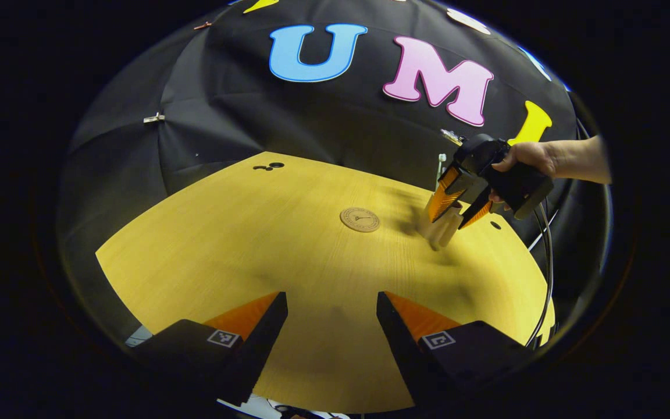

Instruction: Put the toothbrush and toothpaste on the desktop into the cup, then pick up the cup and place it on the coaster on the desktop.

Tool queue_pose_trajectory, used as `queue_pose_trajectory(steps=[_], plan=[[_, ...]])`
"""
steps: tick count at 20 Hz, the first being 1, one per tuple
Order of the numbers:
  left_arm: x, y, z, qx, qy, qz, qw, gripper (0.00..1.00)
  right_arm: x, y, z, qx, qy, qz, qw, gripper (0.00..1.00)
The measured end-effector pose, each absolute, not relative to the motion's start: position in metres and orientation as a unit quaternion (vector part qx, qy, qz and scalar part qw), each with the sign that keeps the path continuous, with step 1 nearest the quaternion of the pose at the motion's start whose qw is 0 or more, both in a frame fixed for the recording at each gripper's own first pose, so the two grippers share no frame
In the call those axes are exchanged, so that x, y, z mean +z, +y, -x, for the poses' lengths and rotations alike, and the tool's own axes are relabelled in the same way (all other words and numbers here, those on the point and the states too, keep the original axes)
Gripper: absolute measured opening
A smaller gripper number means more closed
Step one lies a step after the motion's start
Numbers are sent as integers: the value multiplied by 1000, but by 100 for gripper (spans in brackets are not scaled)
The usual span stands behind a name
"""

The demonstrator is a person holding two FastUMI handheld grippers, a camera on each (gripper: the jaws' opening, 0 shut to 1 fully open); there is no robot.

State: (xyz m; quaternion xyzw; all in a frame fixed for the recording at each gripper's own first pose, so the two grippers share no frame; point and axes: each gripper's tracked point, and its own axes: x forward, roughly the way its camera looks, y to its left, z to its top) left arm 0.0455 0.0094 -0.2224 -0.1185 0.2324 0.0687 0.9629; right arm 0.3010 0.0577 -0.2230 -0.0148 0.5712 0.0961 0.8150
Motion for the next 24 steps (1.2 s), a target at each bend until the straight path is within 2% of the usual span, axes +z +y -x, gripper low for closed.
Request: queue_pose_trajectory(steps=[10, 12, 13, 14, 18, 20, 21, 22, 23, 24], plan=[[-243, 18, -30, 76, 262, 108, 956, 98, -244, 51, -317, 54, 585, -6, 809, 95], [-243, 15, -29, 75, 264, 111, 955, 98, -248, 47, -315, 53, 588, 7, 807, 87], [-243, 13, -30, 74, 264, 111, 955, 98, -250, 47, -314, 54, 590, 5, 805, 66], [-242, 10, -30, 73, 264, 110, 956, 98, -251, 47, -315, 55, 591, 3, 805, 73], [-238, 2, -35, 61, 254, 100, 960, 98, -251, 48, -315, 56, 595, -15, 802, 70], [-242, -1, -34, 57, 259, 92, 960, 98, -252, 49, -313, 57, 599, -16, 798, 64], [-243, -2, -33, 57, 262, 91, 959, 98, -253, 51, -311, 61, 604, -18, 794, 59], [-243, -2, -34, 58, 263, 92, 959, 98, -256, 50, -310, 57, 602, -15, 796, 49], [-244, -2, -33, 59, 264, 95, 958, 98, -256, 51, -311, 60, 604, -10, 795, 33], [-242, -3, -33, 59, 263, 98, 958, 98, -254, 51, -310, 64, 603, -5, 795, 33]])
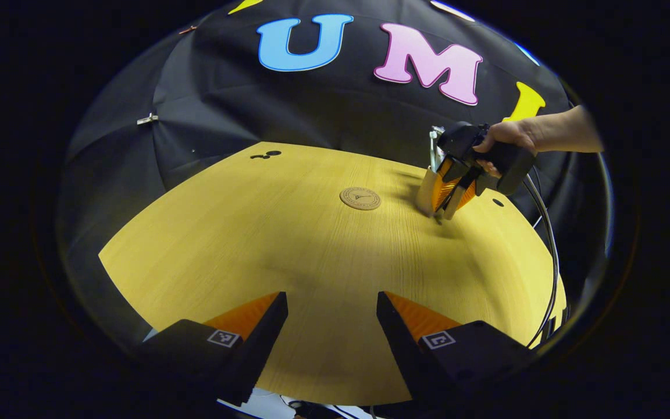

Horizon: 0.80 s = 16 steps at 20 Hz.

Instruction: Put the toothbrush and toothpaste on the desktop into the cup, then pick up the cup and place it on the coaster on the desktop.

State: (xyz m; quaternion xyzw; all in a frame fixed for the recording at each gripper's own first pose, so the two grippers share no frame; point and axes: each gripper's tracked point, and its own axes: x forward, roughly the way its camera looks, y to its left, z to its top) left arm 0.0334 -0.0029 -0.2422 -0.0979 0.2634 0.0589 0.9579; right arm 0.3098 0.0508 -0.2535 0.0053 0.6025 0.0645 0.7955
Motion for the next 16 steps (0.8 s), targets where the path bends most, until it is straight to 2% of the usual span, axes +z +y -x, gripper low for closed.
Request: queue_pose_trajectory(steps=[1, 2, 3, 8, 16], plan=[[-243, -3, -33, 60, 263, 99, 958, 98, -252, 50, -309, 70, 602, 1, 796, 33], [-243, -3, -33, 61, 264, 99, 957, 98, -252, 49, -308, 77, 598, 8, 798, 26], [-244, -3, -33, 61, 264, 98, 957, 98, -251, 48, -308, 86, 592, 21, 801, 32], [-244, -1, -32, 57, 265, 85, 959, 98, -251, 45, -303, 113, 565, 92, 812, 30], [-247, -2, -30, 46, 268, 81, 959, 98, -222, 66, -304, 137, 527, 103, 832, 28]])
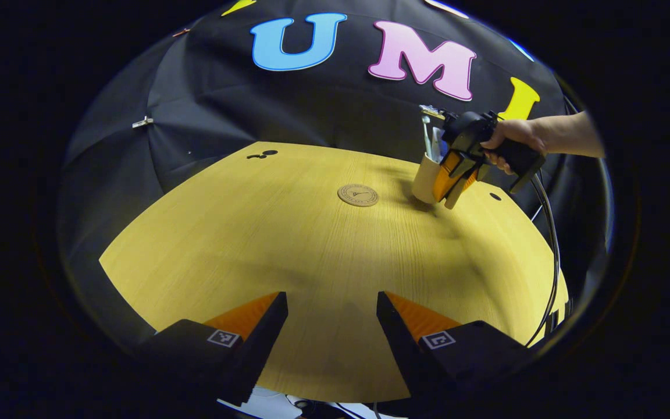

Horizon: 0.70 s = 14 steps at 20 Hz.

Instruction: Put the toothbrush and toothpaste on the desktop into the cup, then pick up the cup and place it on the coaster on the desktop.

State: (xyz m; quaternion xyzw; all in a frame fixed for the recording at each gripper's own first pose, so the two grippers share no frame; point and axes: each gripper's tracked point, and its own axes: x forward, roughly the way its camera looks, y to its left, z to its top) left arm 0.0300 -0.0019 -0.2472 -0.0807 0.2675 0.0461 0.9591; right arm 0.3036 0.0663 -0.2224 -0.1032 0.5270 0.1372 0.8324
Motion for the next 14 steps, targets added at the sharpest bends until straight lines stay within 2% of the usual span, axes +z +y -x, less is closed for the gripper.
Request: queue_pose_trajectory(steps=[8, 13, 14], plan=[[-241, 7, -30, 49, 259, 93, 960, 98, -211, 133, -300, 177, 519, 113, 828, 28], [-238, 34, -25, 101, 245, 98, 959, 98, -225, 173, -295, 195, 527, 133, 816, 28], [-237, 38, -24, 107, 243, 108, 958, 100, -227, 181, -294, 200, 528, 138, 814, 28]])
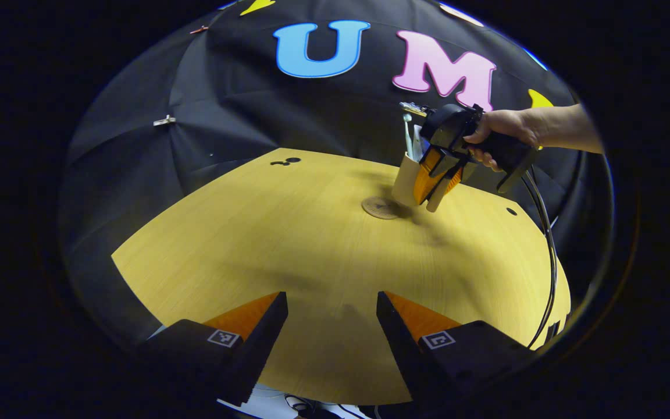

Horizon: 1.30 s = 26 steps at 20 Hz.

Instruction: Put the toothbrush and toothpaste on the desktop into the cup, then pick up the cup and place it on the coaster on the desktop.

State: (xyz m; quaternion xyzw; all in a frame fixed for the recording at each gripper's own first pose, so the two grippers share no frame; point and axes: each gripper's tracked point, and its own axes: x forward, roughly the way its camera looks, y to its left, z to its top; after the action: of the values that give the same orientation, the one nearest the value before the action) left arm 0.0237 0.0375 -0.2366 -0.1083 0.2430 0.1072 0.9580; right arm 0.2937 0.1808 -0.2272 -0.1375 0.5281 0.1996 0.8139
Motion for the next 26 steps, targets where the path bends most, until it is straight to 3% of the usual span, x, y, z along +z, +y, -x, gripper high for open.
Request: queue_pose_trajectory(steps=[16, 17, 19, 20, 24, 26], plan=[[-230, 91, 15, 151, 241, 143, 948, 98, -260, 228, -295, 183, 545, 181, 798, 29], [-232, 92, 15, 151, 243, 143, 947, 98, -258, 227, -294, 182, 547, 180, 797, 22], [-232, 92, 18, 150, 246, 144, 947, 98, -258, 229, -292, 180, 552, 174, 795, 25], [-231, 91, 19, 148, 245, 143, 947, 98, -258, 229, -294, 179, 550, 175, 797, 33], [-219, 90, 19, 138, 240, 127, 953, 97, -245, 223, -281, 181, 548, 154, 802, 92], [-208, 87, 18, 127, 233, 123, 956, 97, -230, 218, -277, 175, 533, 140, 816, 98]])
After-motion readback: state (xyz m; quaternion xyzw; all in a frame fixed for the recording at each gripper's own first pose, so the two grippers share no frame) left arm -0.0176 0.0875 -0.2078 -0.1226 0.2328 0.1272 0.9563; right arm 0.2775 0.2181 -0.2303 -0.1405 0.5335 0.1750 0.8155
